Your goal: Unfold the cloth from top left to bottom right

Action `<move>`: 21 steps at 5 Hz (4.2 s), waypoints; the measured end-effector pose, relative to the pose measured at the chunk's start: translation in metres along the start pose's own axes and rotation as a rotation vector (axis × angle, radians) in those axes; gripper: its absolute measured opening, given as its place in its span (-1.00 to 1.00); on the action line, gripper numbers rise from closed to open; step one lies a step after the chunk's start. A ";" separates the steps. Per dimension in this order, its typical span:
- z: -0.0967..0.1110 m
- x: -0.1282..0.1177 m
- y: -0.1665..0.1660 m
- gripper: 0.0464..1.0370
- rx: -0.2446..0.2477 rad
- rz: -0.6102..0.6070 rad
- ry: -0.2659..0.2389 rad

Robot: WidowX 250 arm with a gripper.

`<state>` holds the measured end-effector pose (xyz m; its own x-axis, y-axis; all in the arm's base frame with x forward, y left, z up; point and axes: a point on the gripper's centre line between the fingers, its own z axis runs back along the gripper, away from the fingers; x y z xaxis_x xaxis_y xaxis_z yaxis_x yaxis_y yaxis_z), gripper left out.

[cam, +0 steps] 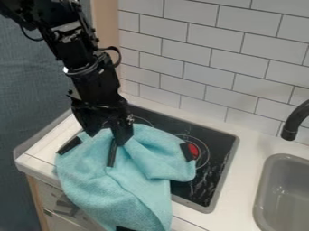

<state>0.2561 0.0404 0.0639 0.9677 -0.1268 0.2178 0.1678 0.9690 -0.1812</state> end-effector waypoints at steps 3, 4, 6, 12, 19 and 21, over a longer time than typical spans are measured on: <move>-0.020 0.001 0.010 0.92 0.027 0.086 0.002; -0.029 0.008 0.021 0.92 0.105 0.147 -0.037; -0.064 0.010 0.025 0.92 0.177 0.169 -0.016; -0.090 0.032 0.029 -0.79 0.229 0.179 -0.026; -0.040 0.036 -0.051 -0.98 0.035 0.114 0.048; -0.055 0.043 -0.122 -0.98 -0.014 0.115 0.078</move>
<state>0.2879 -0.0946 0.0428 0.9923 -0.0319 0.1193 0.0570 0.9752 -0.2137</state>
